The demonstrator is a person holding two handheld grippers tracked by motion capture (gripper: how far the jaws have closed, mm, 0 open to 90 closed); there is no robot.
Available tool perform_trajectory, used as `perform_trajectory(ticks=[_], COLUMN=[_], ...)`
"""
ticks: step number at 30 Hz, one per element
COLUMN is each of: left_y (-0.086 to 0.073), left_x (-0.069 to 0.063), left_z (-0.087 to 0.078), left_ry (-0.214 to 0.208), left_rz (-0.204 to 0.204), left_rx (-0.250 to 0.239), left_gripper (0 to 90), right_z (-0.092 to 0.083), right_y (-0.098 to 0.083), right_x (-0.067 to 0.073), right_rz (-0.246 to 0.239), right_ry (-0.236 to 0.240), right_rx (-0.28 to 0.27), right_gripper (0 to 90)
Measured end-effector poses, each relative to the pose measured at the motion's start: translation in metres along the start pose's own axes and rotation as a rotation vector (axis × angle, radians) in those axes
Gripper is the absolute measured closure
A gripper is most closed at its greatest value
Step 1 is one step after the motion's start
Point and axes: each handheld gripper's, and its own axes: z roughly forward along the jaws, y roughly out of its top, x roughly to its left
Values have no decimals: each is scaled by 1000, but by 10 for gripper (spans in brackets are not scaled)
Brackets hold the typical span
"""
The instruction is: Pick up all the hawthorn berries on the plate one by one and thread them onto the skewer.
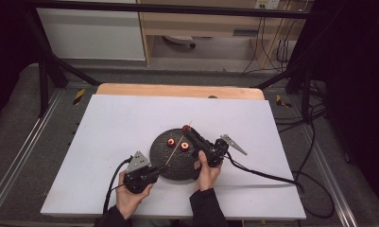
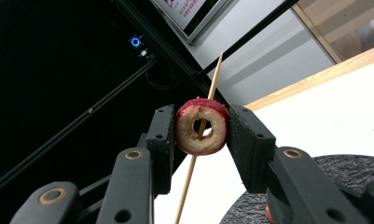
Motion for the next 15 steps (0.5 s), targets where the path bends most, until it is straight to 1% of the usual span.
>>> perform_trajectory(ticks=[8, 10, 15], left_y=[11, 13, 18], left_x=[0, -1, -1], left_z=[9, 12, 15], left_ry=[2, 6, -1], left_rz=[5, 8, 4], left_rx=[17, 17, 11], left_gripper=[882, 882, 882], right_z=[-2, -3, -4], right_y=[-2, -3, -4], right_x=[1, 1, 2], right_rz=[-13, -14, -19], right_ry=[2, 3, 7], right_rx=[11, 16, 26], right_gripper=[630, 630, 629])
